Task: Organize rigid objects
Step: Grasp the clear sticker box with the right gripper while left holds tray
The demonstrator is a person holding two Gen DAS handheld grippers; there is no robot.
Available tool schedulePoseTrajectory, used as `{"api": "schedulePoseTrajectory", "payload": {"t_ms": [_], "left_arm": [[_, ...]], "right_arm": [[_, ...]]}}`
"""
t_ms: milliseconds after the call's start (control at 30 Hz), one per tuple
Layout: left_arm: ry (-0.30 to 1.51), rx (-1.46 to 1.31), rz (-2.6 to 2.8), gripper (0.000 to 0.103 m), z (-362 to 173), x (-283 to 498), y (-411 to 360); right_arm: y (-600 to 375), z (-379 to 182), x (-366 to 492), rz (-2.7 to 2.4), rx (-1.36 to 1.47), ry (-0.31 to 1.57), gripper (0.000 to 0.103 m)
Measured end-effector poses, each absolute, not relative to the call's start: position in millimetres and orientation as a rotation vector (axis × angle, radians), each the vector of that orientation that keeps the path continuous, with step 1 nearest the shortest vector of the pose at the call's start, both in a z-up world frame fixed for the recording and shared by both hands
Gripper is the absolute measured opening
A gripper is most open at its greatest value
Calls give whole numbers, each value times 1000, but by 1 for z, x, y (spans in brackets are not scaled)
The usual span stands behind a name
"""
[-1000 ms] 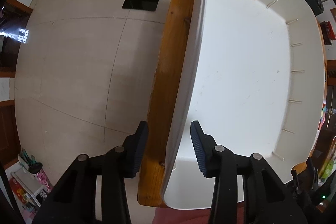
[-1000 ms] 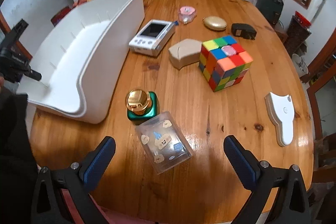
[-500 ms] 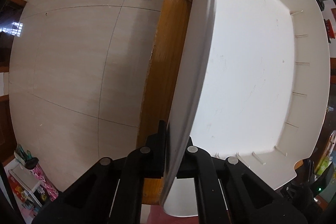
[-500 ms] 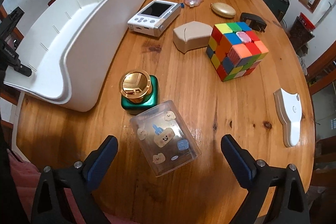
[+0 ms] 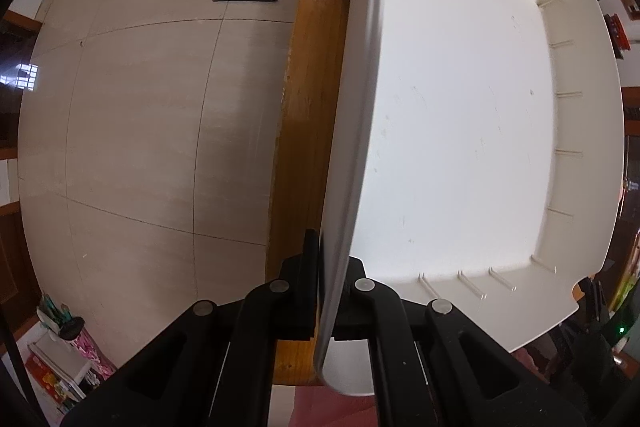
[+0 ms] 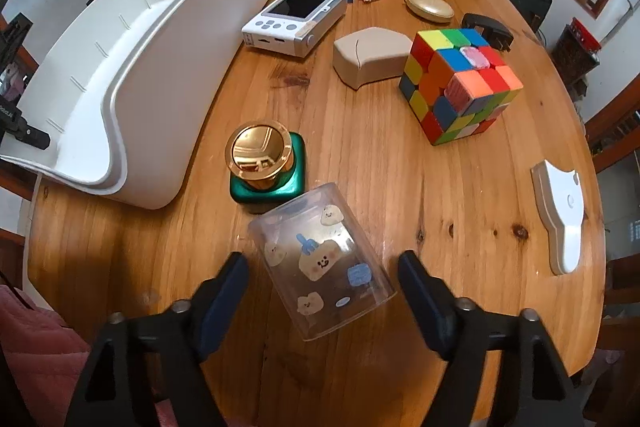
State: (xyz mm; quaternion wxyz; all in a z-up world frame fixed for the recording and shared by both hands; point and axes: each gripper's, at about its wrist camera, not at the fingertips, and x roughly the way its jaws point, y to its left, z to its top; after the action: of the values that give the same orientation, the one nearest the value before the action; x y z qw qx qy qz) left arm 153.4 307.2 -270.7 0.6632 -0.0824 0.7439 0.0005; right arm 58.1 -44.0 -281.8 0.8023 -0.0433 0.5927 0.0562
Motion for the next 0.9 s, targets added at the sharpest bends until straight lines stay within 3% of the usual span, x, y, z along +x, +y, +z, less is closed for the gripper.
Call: {"api": "schedulePoseTrajectory", "payload": {"t_ms": [100,467,900], "left_arm": [[1676,-176,-7,3,-270,155,290],[1667,-148,-4,3,-277,146,291],[1619,-49,6,4,-279,141,280]], "right_arm": [[-42,-283,56,99,-99,1270,65],[-57,-278,39,60,-1,1246,59],[-75,-210,25,52,148,1098,57]]}}
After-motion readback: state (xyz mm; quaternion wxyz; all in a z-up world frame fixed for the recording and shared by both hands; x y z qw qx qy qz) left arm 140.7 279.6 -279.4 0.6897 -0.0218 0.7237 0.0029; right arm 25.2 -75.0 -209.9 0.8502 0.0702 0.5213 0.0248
